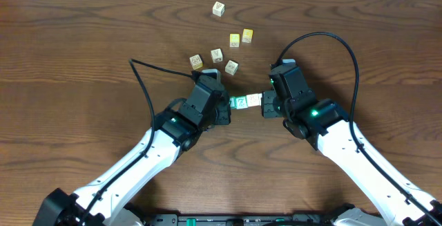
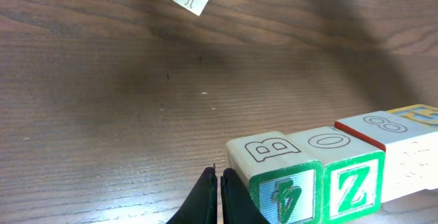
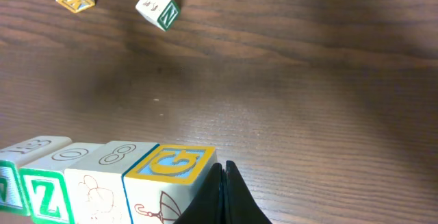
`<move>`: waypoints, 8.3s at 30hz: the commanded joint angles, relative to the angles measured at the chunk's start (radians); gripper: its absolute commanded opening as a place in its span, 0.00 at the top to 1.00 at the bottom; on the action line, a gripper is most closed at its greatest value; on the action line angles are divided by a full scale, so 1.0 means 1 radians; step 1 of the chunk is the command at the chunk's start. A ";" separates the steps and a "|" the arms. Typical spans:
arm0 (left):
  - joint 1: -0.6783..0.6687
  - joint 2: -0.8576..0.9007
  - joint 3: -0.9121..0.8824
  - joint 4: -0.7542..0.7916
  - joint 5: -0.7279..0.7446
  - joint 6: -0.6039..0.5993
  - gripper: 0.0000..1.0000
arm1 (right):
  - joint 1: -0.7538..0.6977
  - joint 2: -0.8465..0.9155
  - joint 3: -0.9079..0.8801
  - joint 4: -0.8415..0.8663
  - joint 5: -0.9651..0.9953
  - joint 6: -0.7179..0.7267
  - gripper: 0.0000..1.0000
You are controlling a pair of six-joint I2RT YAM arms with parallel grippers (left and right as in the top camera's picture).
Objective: Lift 4 blocks
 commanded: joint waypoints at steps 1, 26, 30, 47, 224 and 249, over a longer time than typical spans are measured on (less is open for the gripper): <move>-0.079 0.005 0.076 0.072 0.224 -0.001 0.93 | 0.093 0.021 0.030 0.040 -0.303 0.011 0.99; -0.079 0.006 0.076 0.071 0.201 -0.001 0.93 | 0.093 0.084 0.030 0.063 -0.301 0.005 0.99; -0.079 0.006 0.076 0.071 0.201 -0.001 0.93 | 0.093 0.084 0.030 0.063 -0.301 0.004 0.99; -0.079 0.006 0.076 0.071 0.201 -0.001 0.93 | 0.094 0.084 0.030 0.068 -0.344 0.012 0.99; -0.094 0.183 0.076 0.139 0.175 -0.004 0.93 | 0.093 0.272 0.029 0.186 -0.391 0.056 0.99; -0.094 0.222 0.076 0.154 0.173 -0.005 0.93 | 0.093 0.273 0.029 0.198 -0.389 0.049 0.99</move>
